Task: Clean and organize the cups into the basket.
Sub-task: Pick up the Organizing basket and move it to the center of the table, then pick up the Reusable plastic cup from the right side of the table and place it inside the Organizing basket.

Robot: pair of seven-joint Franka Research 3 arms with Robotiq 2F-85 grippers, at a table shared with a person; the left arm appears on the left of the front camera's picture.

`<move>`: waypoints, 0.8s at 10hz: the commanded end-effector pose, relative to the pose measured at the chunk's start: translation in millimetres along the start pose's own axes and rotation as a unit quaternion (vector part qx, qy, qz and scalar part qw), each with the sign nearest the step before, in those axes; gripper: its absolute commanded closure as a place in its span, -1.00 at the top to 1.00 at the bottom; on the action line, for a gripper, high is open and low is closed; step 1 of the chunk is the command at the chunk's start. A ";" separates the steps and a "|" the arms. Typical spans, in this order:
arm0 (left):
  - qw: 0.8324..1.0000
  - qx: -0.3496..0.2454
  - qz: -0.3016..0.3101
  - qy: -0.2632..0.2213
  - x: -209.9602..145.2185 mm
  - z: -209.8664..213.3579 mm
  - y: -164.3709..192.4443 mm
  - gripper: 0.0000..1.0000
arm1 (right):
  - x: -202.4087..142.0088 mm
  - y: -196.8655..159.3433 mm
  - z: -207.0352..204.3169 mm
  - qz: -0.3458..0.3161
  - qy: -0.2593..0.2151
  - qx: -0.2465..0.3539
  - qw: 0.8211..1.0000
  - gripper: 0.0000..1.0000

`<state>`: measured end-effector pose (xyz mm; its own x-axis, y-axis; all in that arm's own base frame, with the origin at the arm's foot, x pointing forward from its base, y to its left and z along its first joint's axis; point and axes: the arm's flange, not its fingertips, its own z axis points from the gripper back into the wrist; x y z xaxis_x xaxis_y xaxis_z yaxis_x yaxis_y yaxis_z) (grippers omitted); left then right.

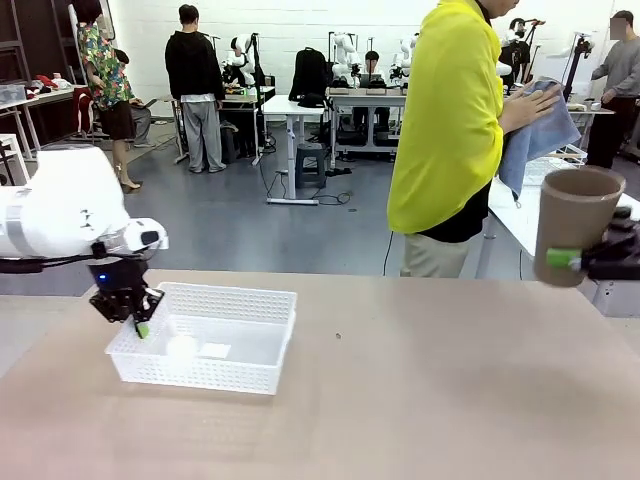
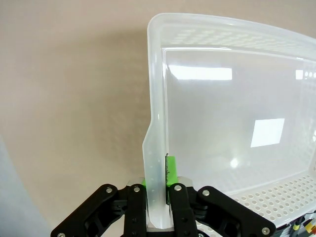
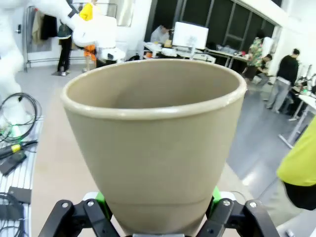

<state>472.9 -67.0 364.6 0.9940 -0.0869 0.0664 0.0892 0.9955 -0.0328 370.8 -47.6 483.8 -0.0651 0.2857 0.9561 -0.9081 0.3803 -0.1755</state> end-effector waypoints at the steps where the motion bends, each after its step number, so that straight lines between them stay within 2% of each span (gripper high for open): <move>1: 0.999 0.039 0.000 -0.025 1.9 5.7 -37.1 -1.00 | 14.0 5.3 -2.6 -0.012 0.016 -0.023 1.000 -1.00; 4: 0.997 0.035 0.051 -0.034 15.9 4.5 -96.7 -1.00 | 33.8 1.3 7.9 -0.032 0.012 -0.021 0.999 -1.00; 8: 0.996 0.043 0.063 -0.037 18.8 -6.5 -149.9 -1.00 | 76.4 0.6 33.1 -0.032 -0.007 -0.031 0.999 -1.00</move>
<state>471.8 -205.3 366.1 0.9935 0.0230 0.1111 -0.0242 0.9997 0.0094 357.4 -51.0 554.8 -0.0315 0.2650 0.9637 -0.8778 0.4538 -0.1535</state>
